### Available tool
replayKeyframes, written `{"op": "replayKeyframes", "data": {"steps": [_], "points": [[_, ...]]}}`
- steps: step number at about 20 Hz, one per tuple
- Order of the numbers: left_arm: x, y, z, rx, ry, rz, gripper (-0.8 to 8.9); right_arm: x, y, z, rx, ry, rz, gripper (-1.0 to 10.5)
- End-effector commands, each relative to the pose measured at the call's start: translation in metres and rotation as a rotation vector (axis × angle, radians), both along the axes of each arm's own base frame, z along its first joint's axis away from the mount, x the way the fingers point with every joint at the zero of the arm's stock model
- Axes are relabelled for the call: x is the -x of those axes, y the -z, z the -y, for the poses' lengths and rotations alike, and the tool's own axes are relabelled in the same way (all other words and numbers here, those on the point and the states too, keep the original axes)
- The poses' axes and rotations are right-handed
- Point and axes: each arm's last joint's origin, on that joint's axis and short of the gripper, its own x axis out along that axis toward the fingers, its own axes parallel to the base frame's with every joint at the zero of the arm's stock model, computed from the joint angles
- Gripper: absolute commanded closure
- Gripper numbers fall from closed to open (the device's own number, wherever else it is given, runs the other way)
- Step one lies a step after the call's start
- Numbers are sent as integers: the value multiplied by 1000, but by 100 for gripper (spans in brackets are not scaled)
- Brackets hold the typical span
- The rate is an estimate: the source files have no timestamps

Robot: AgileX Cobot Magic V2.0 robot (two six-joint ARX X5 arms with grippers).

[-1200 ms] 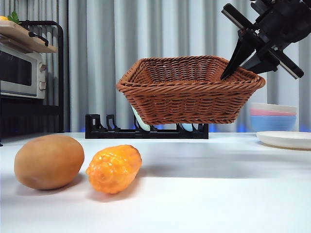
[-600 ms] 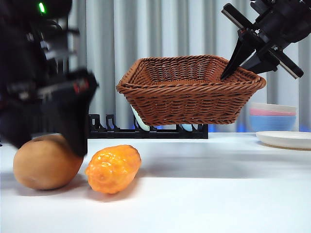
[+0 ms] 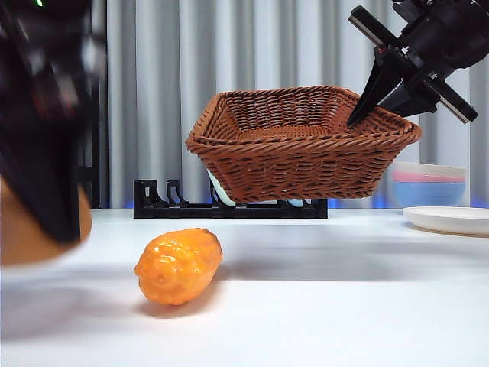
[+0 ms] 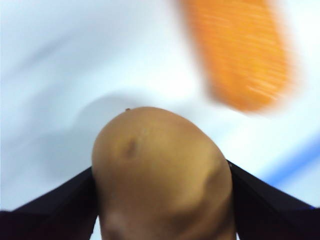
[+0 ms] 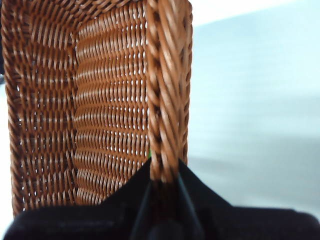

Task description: Pick up the basket,pick up the corn from the table,pick up the potato from the table,pick up the cucumber from the table,put all items into the basket

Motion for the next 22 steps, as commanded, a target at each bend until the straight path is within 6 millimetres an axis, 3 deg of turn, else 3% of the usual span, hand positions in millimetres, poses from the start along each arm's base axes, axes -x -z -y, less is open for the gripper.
{"op": "replayKeyframes", "data": {"steps": [1, 3, 5, 7, 9, 12, 15, 17, 20, 22], "points": [[33, -36, -7, 239, 88, 31, 822, -1, -6, 0, -6, -10, 38, 958], [50, -73, -13, 396, 45, 197, 822, 0, -5, 0, -4, -11, 31, 958], [53, -107, -16, 516, -26, 422, 822, 1, -4, -1, -3, -19, 12, 958], [45, -131, -12, 555, -67, 566, 822, 4, -2, -6, 4, -37, -13, 958], [28, -141, 3, 522, -76, 627, 822, 7, -1, -11, 7, -57, -24, 958], [-9, -135, 38, 390, -43, 620, 822, 11, -1, -22, 8, -97, -27, 958], [-47, -109, 73, 262, 7, 558, 822, 15, -1, -30, 8, -128, -29, 958], [-63, -92, 88, 193, 35, 539, 768, 16, 0, -33, 9, -136, -38, 958], [-72, -77, 97, 165, 43, 517, 236, 18, 1, -33, 17, -138, -59, 958], [-73, -76, 97, 150, 31, 526, 217, 18, 2, -33, 18, -138, -64, 958]]}}
